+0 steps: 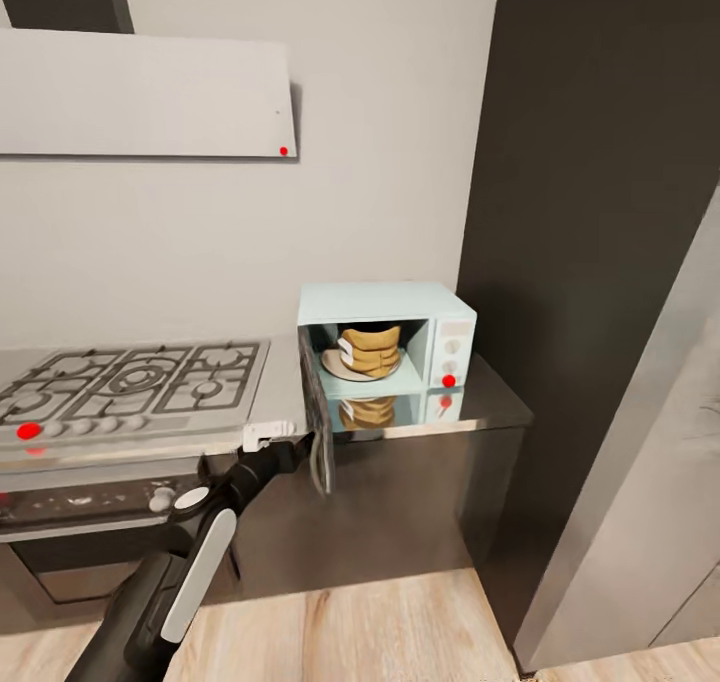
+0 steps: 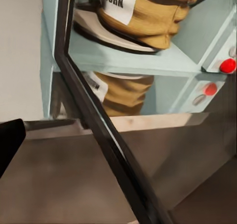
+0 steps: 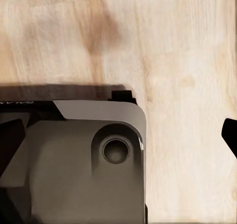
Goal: In the kitchen, take the popcorn bag from the countertop, put it into the microwave, and heat it until the popcorn is cooked so the cooked popcorn ends up inside the bag.
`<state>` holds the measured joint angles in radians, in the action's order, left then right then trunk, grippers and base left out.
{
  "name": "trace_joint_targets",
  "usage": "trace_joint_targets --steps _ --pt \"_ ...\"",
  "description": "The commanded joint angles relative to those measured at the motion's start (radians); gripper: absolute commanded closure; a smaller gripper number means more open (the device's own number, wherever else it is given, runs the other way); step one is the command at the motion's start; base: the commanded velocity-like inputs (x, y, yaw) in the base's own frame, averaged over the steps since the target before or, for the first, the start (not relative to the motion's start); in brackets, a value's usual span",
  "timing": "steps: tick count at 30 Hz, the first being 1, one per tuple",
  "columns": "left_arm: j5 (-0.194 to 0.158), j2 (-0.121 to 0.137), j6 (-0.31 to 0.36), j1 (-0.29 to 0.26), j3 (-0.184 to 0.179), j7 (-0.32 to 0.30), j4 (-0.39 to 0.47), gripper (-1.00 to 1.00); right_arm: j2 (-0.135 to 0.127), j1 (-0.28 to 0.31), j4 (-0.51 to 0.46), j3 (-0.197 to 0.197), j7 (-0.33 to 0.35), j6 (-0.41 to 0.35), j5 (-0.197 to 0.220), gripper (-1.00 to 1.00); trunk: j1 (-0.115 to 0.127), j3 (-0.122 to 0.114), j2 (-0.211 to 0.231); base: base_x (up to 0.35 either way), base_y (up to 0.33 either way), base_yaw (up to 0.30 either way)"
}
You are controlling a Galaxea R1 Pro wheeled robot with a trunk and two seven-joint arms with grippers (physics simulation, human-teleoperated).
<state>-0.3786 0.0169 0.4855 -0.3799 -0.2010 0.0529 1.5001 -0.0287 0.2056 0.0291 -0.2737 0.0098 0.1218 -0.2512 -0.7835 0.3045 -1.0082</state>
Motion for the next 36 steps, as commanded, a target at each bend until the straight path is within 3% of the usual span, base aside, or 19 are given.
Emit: trace_joint_targets --steps 1,10,14,17,28,33,36 --pt "-0.013 0.001 0.004 -0.001 -0.001 0.005 0.002 -1.00 0.000 0.001 0.003 -0.009 0.001 0.006 -0.008 -1.00 0.000 0.001 -0.001 0.000 0.000 -0.282" --pt "-0.011 0.002 0.003 -0.001 -0.001 0.005 0.002 -1.00 0.000 0.001 0.003 -0.009 0.001 0.006 -0.008 -1.00 0.000 0.000 -0.001 0.000 0.000 -0.282" --pt "-0.013 0.002 0.002 -0.001 0.000 0.087 0.003 -1.00 0.000 0.001 0.003 -0.009 0.001 0.006 -0.008 -1.00 0.000 -0.002 -0.001 0.010 0.000 -0.282" --pt "-0.014 0.002 0.001 -0.001 -0.001 0.107 0.003 -1.00 -0.003 0.001 0.003 -0.009 0.001 0.004 -0.008 -1.00 0.000 -0.003 -0.001 0.166 0.000 -0.184" --pt "-0.015 -0.002 0.001 -0.001 -0.009 0.111 0.004 -1.00 -0.001 0.001 0.003 -0.010 0.001 0.005 -0.007 -1.00 0.000 -0.003 -0.001 0.235 0.000 -0.131" --pt "-0.013 -0.065 0.004 -0.001 -0.031 0.112 0.002 -1.00 0.000 0.001 0.003 -0.010 0.001 0.004 -0.007 -1.00 0.000 -0.003 -0.001 0.020 0.000 -0.278" --pt "-0.011 -0.071 0.003 -0.001 -0.031 0.113 0.002 -1.00 -0.001 0.001 0.003 -0.010 0.000 0.004 -0.007 -1.00 0.000 -0.003 -0.001 0.001 0.000 -0.183"
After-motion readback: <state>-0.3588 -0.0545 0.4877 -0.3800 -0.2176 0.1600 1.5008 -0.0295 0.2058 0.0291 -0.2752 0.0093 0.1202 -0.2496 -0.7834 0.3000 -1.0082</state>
